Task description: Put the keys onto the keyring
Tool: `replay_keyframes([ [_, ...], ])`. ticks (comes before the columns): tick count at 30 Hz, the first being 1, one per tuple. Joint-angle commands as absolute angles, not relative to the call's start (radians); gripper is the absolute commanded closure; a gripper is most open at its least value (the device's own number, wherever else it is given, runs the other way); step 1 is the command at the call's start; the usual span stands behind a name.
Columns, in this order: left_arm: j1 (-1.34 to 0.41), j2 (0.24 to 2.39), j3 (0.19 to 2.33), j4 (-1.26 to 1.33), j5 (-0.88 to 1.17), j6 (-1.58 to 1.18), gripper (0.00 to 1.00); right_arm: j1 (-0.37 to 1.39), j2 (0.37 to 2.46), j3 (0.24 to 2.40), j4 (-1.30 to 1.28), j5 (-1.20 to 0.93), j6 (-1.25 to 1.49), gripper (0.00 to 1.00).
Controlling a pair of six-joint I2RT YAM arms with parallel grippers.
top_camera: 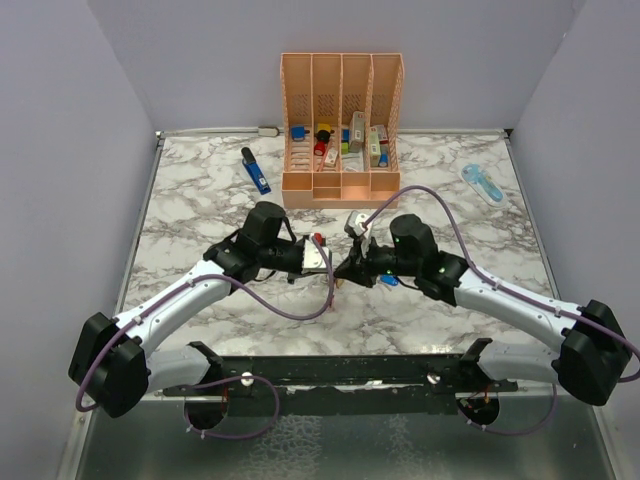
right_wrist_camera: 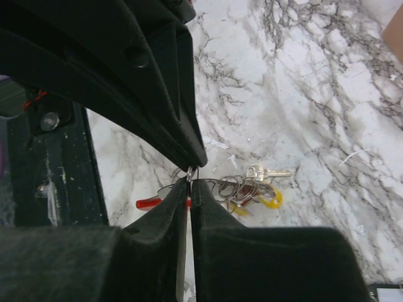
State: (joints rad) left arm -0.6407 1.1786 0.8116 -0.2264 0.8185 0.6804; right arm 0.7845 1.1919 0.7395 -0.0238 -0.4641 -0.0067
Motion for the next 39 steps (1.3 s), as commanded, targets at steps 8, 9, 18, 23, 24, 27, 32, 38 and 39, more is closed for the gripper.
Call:
replay_keyframes([
  [8, -0.641, 1.169, 0.866, -0.089, 0.788, 0.435, 0.93, 0.79, 1.099, 0.656, 0.145, -0.355, -0.005, 0.99],
  [9, -0.64, 1.168, 0.867, -0.071, 0.786, 0.407, 0.91, 0.79, 1.088, 0.639, 0.167, -0.345, -0.003, 0.99],
  [18, -0.63, 1.148, 0.867, -0.009, 0.911, 0.264, 0.85, 0.79, 1.01, 0.464, 0.472, -0.264, 0.046, 0.99],
  [23, -0.625, 1.129, 0.824, 0.03, 0.917, 0.239, 0.84, 0.79, 0.971, 0.407, 0.605, -0.253, 0.057, 0.99],
  [24, -0.622, 1.125, 0.815, 0.041, 0.907, 0.236, 0.84, 0.79, 0.965, 0.403, 0.617, -0.256, 0.056, 0.99],
  [27, -0.613, 1.121, 0.791, 0.073, 0.895, 0.239, 0.84, 0.79, 0.96, 0.405, 0.627, -0.278, 0.049, 0.99],
  [32, -0.607, 1.12, 0.748, 0.156, 0.875, 0.224, 0.84, 0.79, 0.971, 0.418, 0.641, -0.34, 0.079, 0.99],
  [38, -0.594, 1.118, 0.731, 0.206, 0.871, 0.196, 0.84, 0.789, 0.965, 0.411, 0.655, -0.357, 0.104, 0.99],
  [39, -0.592, 1.116, 0.73, 0.213, 0.87, 0.19, 0.84, 0.79, 0.963, 0.41, 0.655, -0.359, 0.104, 0.99],
])
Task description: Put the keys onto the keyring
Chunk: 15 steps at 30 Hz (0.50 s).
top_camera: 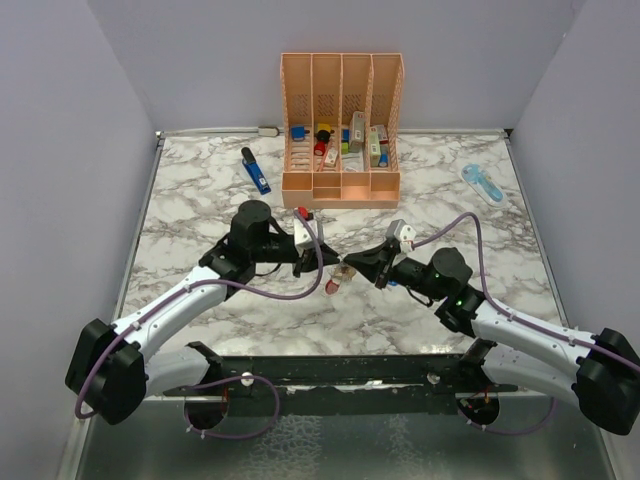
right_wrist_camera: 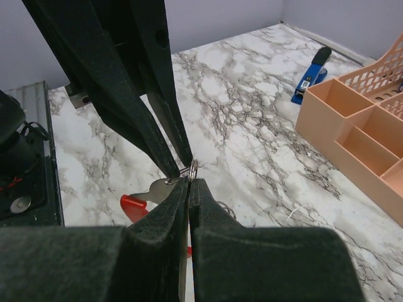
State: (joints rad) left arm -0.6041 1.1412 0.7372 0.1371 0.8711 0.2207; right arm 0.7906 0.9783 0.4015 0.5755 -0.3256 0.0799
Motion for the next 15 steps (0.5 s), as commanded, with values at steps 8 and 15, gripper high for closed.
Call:
replay_keyframes([
  [8, -0.574, 1.108, 0.735, 0.216, 0.886, 0.189, 0.84, 0.79, 0.97, 0.417, 0.631, -0.378, 0.105, 0.99],
  [15, -0.566, 1.114, 0.736, 0.231, 0.955, 0.204, 0.84, 0.79, 0.963, 0.43, 0.601, -0.39, 0.101, 0.99],
])
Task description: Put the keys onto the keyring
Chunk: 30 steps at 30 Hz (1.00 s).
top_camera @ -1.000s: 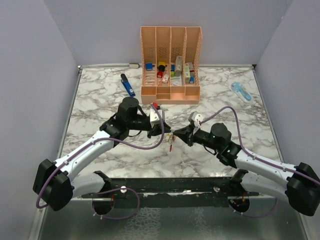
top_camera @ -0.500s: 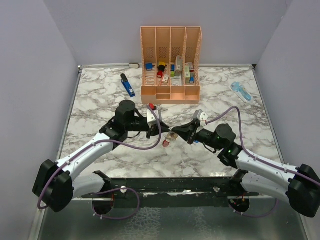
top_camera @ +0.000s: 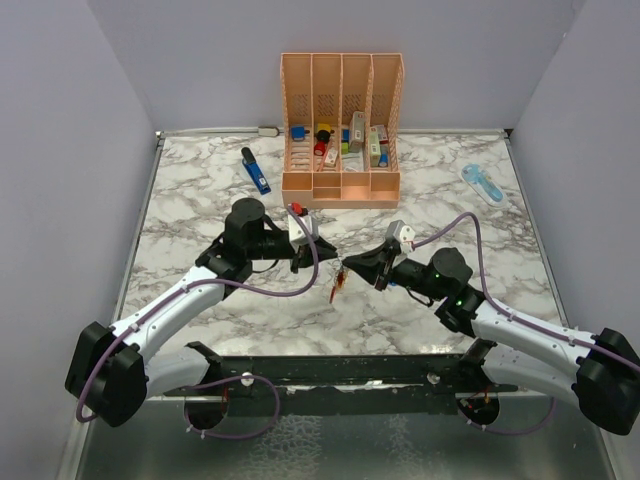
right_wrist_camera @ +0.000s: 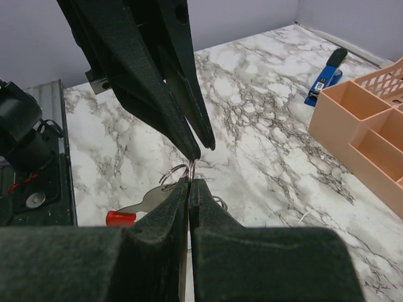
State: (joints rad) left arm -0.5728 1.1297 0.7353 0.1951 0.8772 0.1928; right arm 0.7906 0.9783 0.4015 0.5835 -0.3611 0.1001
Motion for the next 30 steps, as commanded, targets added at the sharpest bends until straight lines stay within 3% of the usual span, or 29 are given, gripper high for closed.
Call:
replay_keyframes([
  [1, -0.566, 1.115, 0.735, 0.227, 0.971, 0.204, 0.84, 0.79, 0.963, 0.432, 0.595, -0.39, 0.099, 0.99],
  [21, -0.552, 1.12, 0.76, 0.084, 1.161, 0.278, 0.86, 0.79, 0.95, 0.43, 0.582, -0.381, 0.095, 0.99],
  [30, -0.546, 1.133, 0.755, 0.132, 1.037, 0.327, 0.86, 0.79, 0.946, 0.449, 0.556, -0.408, 0.092, 0.99],
])
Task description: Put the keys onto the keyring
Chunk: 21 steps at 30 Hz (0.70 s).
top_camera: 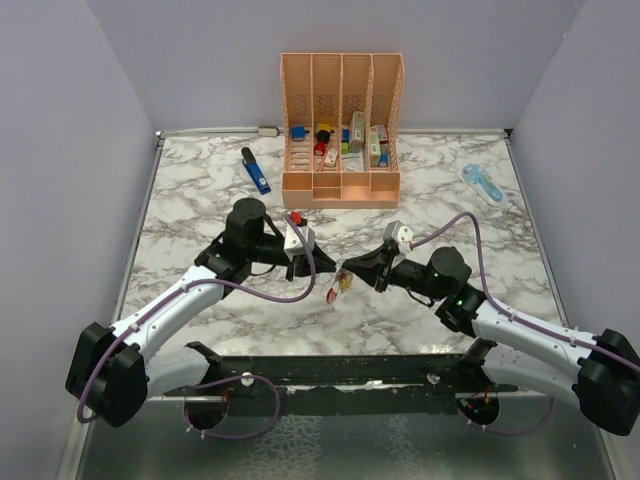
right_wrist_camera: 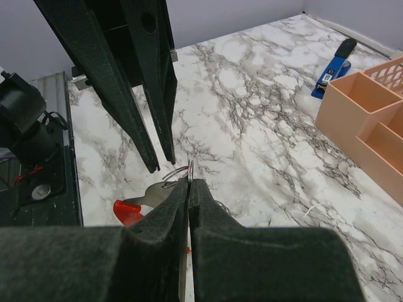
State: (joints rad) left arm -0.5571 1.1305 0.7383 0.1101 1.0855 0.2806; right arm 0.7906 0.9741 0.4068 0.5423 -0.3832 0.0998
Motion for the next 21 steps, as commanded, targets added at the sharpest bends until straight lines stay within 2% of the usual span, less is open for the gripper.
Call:
replay_keyframes([
  [1, -0.545, 1.137, 0.759, 0.131, 1.038, 0.334, 0.86, 0.79, 0.944, 0.449, 0.553, -0.41, 0.092, 0.99],
  [21, -0.545, 1.167, 0.768, 0.185, 1.078, 0.301, 0.85, 0.791, 0.954, 0.466, 0.542, -0.443, 0.095, 0.99],
])
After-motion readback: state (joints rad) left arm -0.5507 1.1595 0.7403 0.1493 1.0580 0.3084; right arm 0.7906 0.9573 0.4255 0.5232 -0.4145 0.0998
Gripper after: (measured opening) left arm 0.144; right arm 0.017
